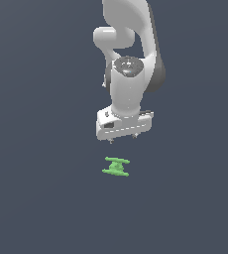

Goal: Pick up the object and move it to a goal position.

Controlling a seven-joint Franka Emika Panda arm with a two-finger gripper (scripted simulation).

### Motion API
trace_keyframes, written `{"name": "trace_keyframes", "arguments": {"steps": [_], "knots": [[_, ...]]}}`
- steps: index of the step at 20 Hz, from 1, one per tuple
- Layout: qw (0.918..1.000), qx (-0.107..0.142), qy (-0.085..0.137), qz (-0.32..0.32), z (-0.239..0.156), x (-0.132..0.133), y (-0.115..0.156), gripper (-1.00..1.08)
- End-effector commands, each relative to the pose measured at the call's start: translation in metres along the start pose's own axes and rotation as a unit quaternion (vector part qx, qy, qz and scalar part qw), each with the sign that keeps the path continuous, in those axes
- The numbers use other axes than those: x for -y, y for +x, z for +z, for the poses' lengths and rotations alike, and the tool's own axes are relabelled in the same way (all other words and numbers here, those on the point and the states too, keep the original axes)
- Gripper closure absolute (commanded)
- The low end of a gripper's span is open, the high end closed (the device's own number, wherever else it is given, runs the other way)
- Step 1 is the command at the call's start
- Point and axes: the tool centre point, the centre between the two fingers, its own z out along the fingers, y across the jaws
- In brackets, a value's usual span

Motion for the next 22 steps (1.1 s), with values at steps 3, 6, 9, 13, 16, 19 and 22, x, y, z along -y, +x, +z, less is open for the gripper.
{"name": "trace_keyframes", "arguments": {"steps": [3, 6, 9, 13, 16, 19, 22], "knots": [[0.9988, 0.003, -0.001, -0.049, 0.008, -0.003, 0.005, -0.92], [0.996, 0.005, -0.002, -0.09, 0.014, -0.005, 0.008, -0.92], [0.9914, 0.008, -0.003, -0.131, 0.021, -0.008, 0.012, -0.92], [0.9827, 0.01, -0.003, -0.185, 0.03, -0.011, 0.016, -0.92], [0.9743, 0.012, -0.002, -0.225, 0.037, -0.013, 0.02, -0.92], [0.9643, 0.014, -0.001, -0.264, 0.044, -0.016, 0.023, -0.92], [0.9528, 0.016, 0.0, -0.303, 0.051, -0.018, 0.026, -0.92]]}}
